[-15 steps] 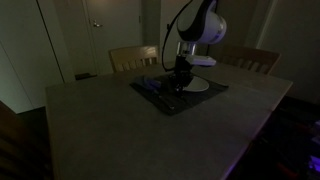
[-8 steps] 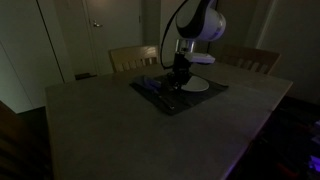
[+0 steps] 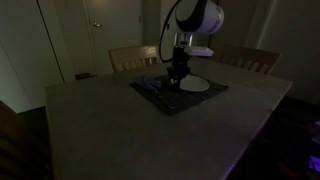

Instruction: Put the fork on the plate

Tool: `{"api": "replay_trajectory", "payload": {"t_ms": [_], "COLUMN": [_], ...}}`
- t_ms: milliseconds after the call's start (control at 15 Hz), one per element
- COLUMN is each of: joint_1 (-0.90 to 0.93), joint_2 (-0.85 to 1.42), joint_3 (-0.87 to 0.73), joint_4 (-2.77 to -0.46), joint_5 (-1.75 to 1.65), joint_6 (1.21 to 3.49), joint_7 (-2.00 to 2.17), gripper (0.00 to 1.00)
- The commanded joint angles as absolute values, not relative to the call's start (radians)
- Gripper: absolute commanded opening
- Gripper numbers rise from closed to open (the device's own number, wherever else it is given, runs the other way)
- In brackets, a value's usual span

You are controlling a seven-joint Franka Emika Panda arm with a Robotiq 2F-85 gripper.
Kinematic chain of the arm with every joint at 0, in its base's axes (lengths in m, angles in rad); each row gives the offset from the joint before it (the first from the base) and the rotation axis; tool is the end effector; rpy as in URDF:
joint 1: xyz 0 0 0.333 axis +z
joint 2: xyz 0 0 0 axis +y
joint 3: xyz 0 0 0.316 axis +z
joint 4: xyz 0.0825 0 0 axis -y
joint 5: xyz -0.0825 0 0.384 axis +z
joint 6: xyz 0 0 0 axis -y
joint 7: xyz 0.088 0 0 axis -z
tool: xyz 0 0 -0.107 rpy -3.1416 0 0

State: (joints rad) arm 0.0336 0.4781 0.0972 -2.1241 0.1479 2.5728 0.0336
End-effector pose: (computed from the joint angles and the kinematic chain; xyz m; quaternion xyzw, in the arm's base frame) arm 0.5670 0.0728 0.1800 -0.9978 0.0194 0.0197 0.0599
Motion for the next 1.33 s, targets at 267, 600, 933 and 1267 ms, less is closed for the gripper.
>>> {"api": "replay_trajectory", "payload": {"t_ms": [267, 600, 933, 1267], "joint_1": [0.011, 0.016, 0.011, 0.019], "joint_2": [0.476, 0.509, 0.541, 0.563], "joint_3": [0.011, -0.046, -0.037, -0.034], "joint_4": [-2.102, -2.068, -2.041, -2.03], "joint_5": [0.115, 0.058, 0.071, 0.067], "joint_6": [2.529, 2.514, 2.511, 2.498], "joint_7": [0.047, 0.112, 0.113, 0.116], "gripper": [0.02, 0.02, 0.02, 0.02]}}
